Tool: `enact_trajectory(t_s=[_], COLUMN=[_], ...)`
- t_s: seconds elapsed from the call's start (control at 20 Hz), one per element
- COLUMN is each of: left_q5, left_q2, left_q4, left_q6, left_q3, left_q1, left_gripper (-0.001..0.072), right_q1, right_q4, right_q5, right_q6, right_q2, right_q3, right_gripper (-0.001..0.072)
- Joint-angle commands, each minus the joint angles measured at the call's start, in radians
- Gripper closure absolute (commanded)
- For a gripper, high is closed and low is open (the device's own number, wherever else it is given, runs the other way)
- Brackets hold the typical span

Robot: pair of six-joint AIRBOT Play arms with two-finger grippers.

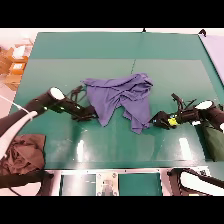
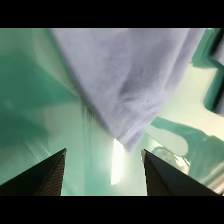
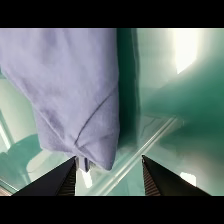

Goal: Fold the shirts.

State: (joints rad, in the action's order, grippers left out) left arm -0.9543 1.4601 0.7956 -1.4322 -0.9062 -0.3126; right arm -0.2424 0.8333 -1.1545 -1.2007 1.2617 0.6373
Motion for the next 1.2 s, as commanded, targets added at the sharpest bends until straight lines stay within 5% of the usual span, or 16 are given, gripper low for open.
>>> enact_trajectory(t_s=[0.0,0.1,0.25,0.45,0.5,0.55,0.6,0.85,1.15], left_q5=[0.127,0.186,0.169,0.002,-0.033,-0.047,-0.054,-0.192,-0.232], left_q2=[0.053,0.082,0.086,0.073,0.060,0.045,0.026,-0.195,-0.435], left_q4=[-0.084,-0.185,-0.228,-0.085,-0.066,-0.056,-0.047,-0.010,-0.009], left_q6=[-0.032,0.010,0.071,0.068,0.065,0.061,0.061,0.073,0.072], left_q3=[0.022,0.022,0.015,-0.024,-0.025,-0.025,-0.025,-0.196,-0.888], left_q1=[-0.095,-0.102,-0.098,0.014,0.061,0.106,0.145,0.335,0.452], left_gripper=[0.0163,0.0229,0.0682,0.0681,0.0681,0.0681,0.0681,0.0681,0.0681], right_q1=[0.012,0.012,0.013,0.068,0.097,0.122,0.146,0.060,-0.248], right_q4=[-0.018,-0.021,-0.022,-0.054,-0.082,-0.110,-0.158,-0.363,-0.575], right_q5=[0.021,0.021,0.022,0.077,0.092,0.110,0.122,-0.101,-0.179], right_q6=[0.009,0.009,0.009,0.008,0.009,0.019,0.060,0.106,-0.008], right_q2=[-0.005,-0.005,-0.005,-0.003,0.002,0.003,0.003,-0.050,-0.183], right_q3=[-0.029,-0.029,-0.029,-0.029,-0.029,-0.029,-0.028,0.253,1.021], right_gripper=[0.0241,0.0241,0.0241,0.0245,0.0360,0.0580,0.0691,0.0694,0.0693])
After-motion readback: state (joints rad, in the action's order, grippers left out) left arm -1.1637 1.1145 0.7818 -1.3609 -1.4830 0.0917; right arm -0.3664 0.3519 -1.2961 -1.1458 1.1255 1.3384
